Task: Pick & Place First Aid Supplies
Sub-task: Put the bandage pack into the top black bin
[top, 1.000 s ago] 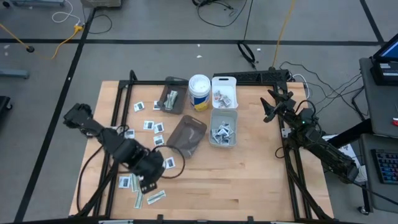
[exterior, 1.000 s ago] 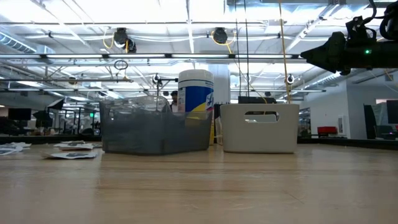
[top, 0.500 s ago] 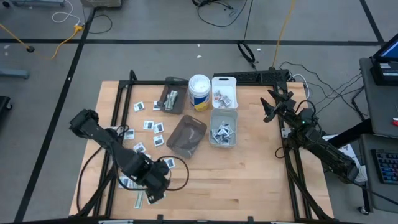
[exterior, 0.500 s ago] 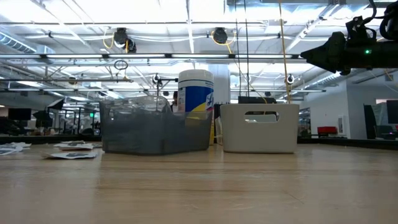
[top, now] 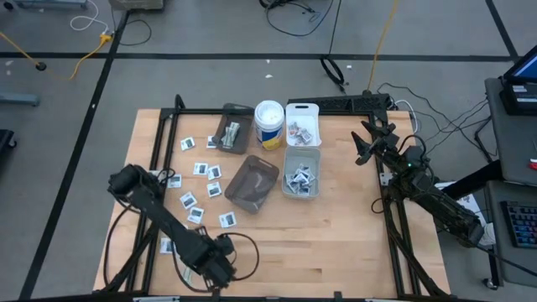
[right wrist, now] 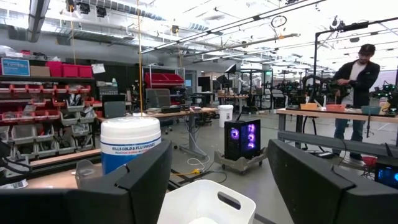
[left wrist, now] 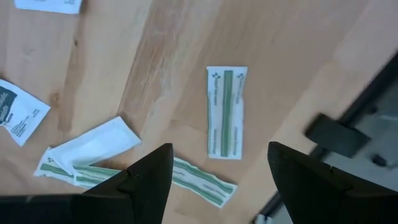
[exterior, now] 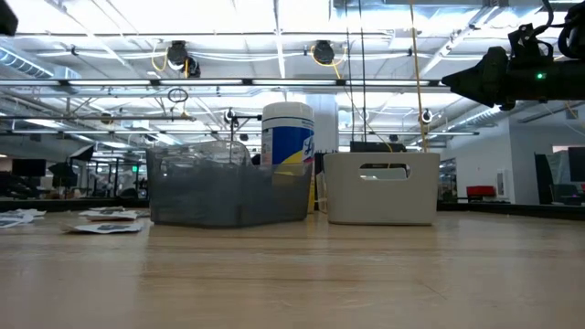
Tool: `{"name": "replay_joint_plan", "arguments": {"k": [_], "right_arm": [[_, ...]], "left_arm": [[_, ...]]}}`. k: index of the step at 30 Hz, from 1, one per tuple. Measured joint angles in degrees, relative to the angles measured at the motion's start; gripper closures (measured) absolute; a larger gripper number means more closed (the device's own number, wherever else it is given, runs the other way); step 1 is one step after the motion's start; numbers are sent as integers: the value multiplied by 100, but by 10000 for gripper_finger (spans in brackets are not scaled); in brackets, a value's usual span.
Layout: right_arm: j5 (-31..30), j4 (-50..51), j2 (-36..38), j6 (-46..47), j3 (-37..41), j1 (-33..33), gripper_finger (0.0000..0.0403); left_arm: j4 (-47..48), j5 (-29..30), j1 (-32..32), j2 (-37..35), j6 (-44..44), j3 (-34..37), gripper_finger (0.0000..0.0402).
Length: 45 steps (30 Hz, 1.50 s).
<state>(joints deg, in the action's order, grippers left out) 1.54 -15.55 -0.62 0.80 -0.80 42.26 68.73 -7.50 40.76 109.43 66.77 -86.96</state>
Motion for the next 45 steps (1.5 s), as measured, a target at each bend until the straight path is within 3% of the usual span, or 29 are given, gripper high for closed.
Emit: {"name": "replay_joint_plan", "arguments": {"k": [20, 31, 45], "right_arm": [[1, 0, 1, 2, -2, 1, 140], [0, 0, 0, 2, -2, 1, 140], [0, 0, 0, 1, -2, 0, 140]], "left_arm": [[-619, -136, 52, 1095, -436, 5, 133], [-1202, -452, -106, 1112, -639, 278, 136], [-1202, -432, -104, 1125, -640, 291, 268]]}}
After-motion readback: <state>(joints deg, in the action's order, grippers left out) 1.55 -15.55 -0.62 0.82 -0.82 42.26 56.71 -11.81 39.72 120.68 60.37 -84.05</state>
